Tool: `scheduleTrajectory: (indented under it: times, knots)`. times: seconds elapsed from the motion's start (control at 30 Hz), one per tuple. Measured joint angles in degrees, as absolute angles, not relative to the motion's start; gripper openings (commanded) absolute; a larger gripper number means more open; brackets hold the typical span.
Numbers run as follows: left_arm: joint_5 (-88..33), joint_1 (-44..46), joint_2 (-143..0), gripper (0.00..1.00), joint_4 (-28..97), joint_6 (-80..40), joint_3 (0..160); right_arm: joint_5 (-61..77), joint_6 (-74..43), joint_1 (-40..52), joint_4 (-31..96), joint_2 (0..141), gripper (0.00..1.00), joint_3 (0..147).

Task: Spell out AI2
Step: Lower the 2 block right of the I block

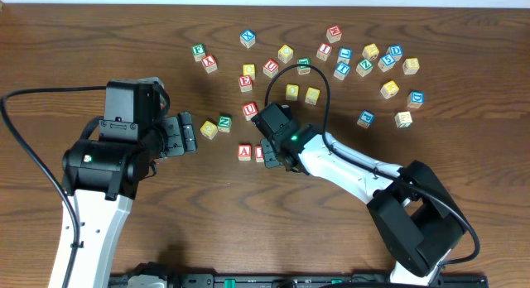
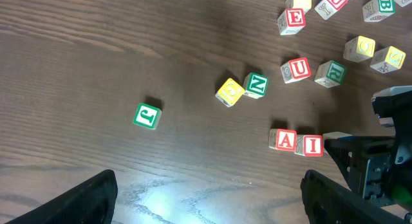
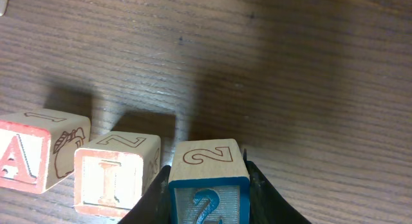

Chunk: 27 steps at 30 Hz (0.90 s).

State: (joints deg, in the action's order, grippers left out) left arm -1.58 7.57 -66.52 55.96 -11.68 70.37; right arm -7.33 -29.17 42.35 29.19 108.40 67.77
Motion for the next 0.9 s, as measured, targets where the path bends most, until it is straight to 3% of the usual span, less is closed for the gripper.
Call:
scheduleTrajectory:
  times: [0.73,0.83,0.9]
  knots:
    - [-1.58,7.57,-66.52,0.89,55.96,-11.68,70.37,-7.35,-29.56,42.37,28.16,110.10,0.03,68.16]
    - [-1.58,7.57,-66.52,0.89,55.96,-11.68,70.37,-7.35,-29.56,42.37,28.16,110.10,0.04,68.16]
    - [-1.58,7.57,-66.52,0.89,55.96,-11.68,70.37,-7.35,-29.56,42.37,28.16,110.10,0.14,68.16]
